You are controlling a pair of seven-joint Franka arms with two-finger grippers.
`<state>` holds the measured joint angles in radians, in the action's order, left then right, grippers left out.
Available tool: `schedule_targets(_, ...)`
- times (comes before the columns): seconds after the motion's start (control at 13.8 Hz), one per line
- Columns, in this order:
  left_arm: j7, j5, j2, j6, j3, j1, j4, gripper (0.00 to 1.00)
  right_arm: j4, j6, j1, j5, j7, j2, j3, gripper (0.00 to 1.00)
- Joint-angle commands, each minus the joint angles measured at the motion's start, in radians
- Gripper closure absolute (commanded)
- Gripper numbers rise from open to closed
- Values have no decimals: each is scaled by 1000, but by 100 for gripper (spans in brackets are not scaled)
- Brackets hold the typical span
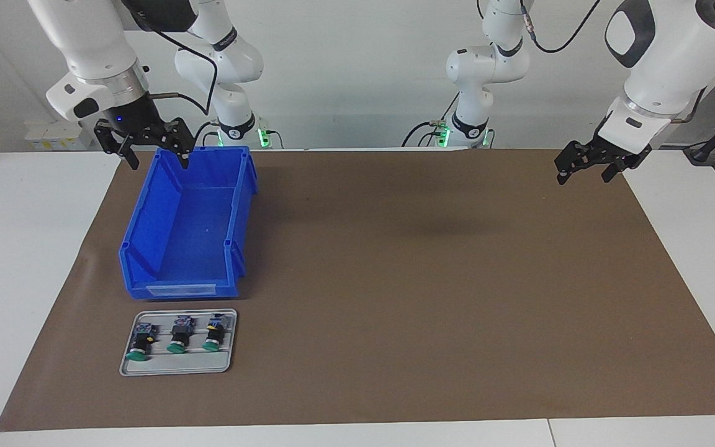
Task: Place and press button with both arms
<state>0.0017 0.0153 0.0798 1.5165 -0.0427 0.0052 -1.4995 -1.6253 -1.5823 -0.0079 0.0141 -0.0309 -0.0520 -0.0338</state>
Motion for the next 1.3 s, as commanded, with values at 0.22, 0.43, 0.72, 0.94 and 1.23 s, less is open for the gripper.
schedule_targets(0.22, -8, 9, -31, 11, 1, -1, -38, 0, -19, -12, -24, -16, 22, -20, 0, 0)
schedule_targets(0.43, -6, 8, -31, 11, 1, -1, -38, 0, -19, -1, -24, -17, 28, -20, 0, 0)
schedule_targets(0.72, -8, 9, -31, 11, 1, -1, -38, 0, -18, -106, -23, -5, 25, 24, 2, 2)
schedule_targets(0.94, -6, 9, -31, 11, 1, 1, -38, 0, 5, -218, -26, -6, 25, 110, 2, 5)
schedule_targets(1.23, -8, 8, -31, 11, 1, 1, -38, 0, 122, -342, -20, -19, 10, 314, 0, 6)
